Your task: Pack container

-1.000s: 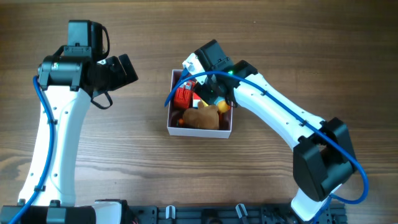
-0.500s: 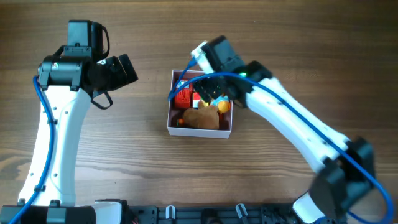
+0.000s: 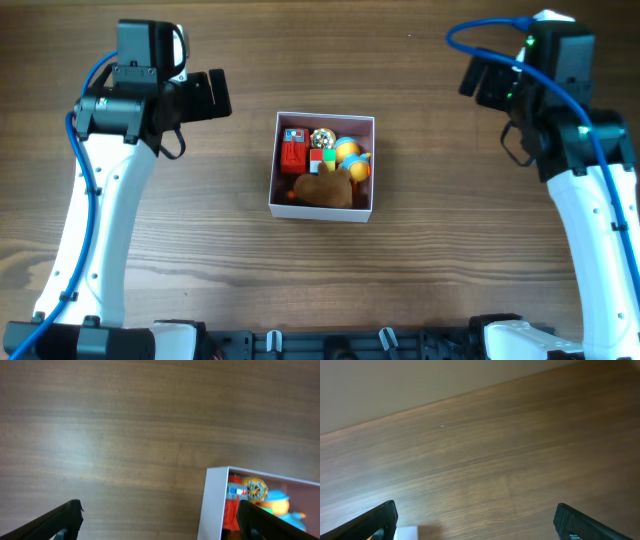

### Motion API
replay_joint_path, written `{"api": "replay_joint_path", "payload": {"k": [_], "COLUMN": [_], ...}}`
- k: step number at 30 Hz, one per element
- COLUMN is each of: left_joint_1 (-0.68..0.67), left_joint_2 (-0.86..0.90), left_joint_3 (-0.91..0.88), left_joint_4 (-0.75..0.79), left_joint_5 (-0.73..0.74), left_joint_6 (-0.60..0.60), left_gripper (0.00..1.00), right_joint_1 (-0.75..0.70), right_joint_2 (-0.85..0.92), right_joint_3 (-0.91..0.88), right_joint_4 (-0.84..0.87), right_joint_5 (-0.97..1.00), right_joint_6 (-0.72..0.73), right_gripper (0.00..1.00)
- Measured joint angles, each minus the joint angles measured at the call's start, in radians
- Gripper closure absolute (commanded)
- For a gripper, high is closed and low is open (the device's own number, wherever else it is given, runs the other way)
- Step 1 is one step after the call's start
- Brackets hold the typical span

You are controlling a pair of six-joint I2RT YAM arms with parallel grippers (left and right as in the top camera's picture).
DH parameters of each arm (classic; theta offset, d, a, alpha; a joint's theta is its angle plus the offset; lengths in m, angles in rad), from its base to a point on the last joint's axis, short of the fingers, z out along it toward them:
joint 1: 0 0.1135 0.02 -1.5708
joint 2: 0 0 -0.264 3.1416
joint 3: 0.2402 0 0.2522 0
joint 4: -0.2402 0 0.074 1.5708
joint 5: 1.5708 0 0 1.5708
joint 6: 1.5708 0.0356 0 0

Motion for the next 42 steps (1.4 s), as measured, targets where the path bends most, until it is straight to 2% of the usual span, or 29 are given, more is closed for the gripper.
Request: {"api": "replay_joint_path", "payload": {"k": [5,9,13,16,19,23,28,42], "left_joint_1": [0.002,-0.002,-0.031,-0.06,-0.066,-0.066,-0.066,-0.066], "left_joint_2": [-0.001,-0.098,-0.407,-0.679,-0.903,-1.054,-1.064,-1.064], "left_joint_3": [-0.005,-0.11,-0.29,-0.39,-0.493,-0.621,-0.714,-0.714], "left_joint_4": [-0.081,-0.042,0.046,0.059,0.038,0.027,0.019,-0.015], "left_joint_5": [0.018,0.029,0.04,0.043,0.043,0.04,-0.003,-0.014], "left_joint_6": [0.059,0.066,0.066,0.076,0.108,0.13,0.133,0.133], "left_gripper": [0.0,0.0,0.0,0.0,0.0,0.0,0.0,0.0], "right_joint_1": [-0.042,-0.042,-0.042,-0.042,-0.042,-0.042,-0.042,-0.042], "right_joint_2": [-0.02,-0.198,-0.489,-0.675,-0.801,-0.88,-0.878,-0.871], "right_joint_3": [-0.003,-0.09,-0.232,-0.401,-0.54,-0.698,-0.745,-0.745], "right_joint_4": [-0.104,-0.127,-0.126,-0.138,-0.167,-0.136,-0.08,-0.076], "right_joint_5": [-0.001,-0.007,-0.034,-0.055,-0.063,-0.063,-0.06,-0.058], "right_joint_6": [0.024,0.03,0.036,0.052,0.097,0.16,0.185,0.227], "right_gripper": [0.0,0.0,0.0,0.0,0.0,0.0,0.0,0.0]}}
